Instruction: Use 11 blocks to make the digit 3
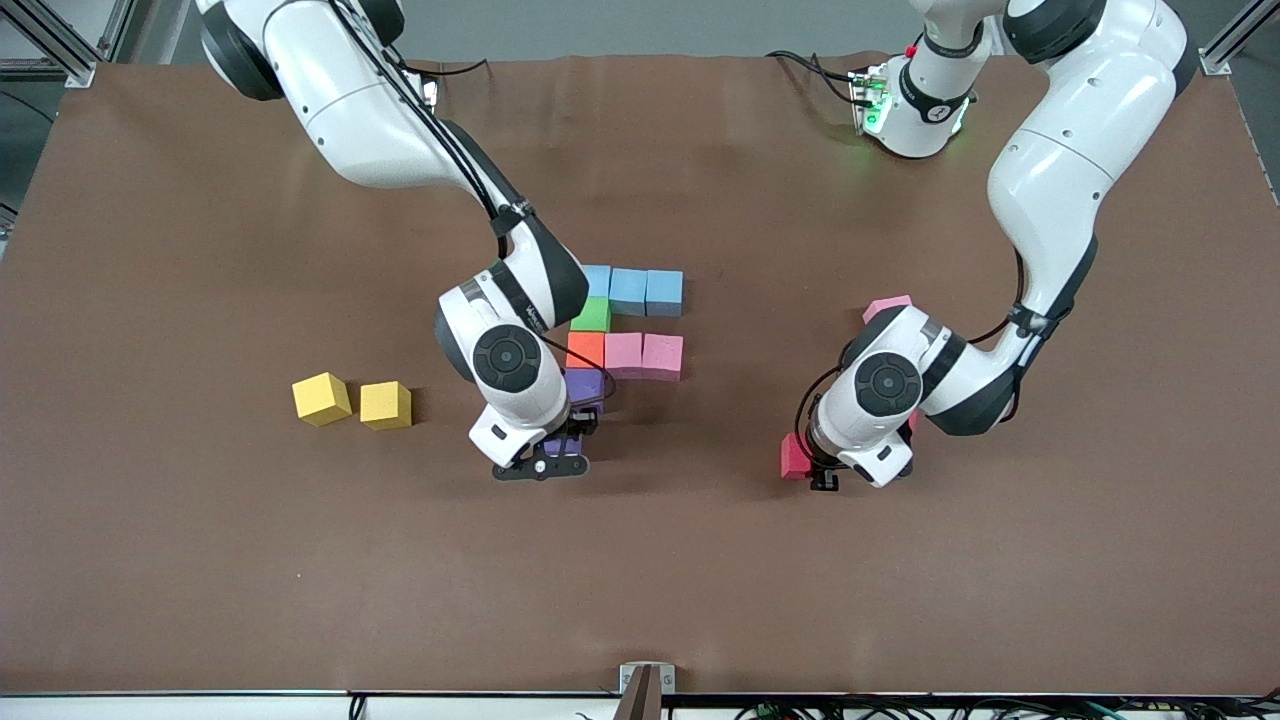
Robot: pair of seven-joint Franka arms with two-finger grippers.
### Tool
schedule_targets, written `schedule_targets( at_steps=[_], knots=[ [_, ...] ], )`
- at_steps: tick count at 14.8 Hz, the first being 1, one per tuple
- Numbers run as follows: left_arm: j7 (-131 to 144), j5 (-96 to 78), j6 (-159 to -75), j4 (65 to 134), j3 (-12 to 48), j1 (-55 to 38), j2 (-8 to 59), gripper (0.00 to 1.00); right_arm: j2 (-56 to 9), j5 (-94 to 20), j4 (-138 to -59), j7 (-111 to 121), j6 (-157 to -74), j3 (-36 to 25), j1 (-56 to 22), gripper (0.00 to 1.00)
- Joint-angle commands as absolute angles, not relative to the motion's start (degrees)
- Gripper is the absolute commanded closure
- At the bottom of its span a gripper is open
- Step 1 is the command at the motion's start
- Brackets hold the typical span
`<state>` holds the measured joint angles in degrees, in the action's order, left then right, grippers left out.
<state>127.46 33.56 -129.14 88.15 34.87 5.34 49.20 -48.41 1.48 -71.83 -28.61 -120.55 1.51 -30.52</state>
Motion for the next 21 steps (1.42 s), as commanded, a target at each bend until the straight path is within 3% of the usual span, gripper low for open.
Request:
schedule_targets(
  at_steps=[1, 21],
  knots=[
    [127.7, 33.3, -128.6, 86.8, 34.5, 5.0, 47.7, 0.71, -50.7, 1.8, -68.1, -29.9, -119.3, 1.5, -30.8, 1.0],
    [127.8, 33.5, -127.6, 86.6, 34.8, 5.0, 47.3, 0.68, -54.3, 1.4, -65.0, -32.8, -117.4, 1.5, -33.0, 1.0]
  ],
)
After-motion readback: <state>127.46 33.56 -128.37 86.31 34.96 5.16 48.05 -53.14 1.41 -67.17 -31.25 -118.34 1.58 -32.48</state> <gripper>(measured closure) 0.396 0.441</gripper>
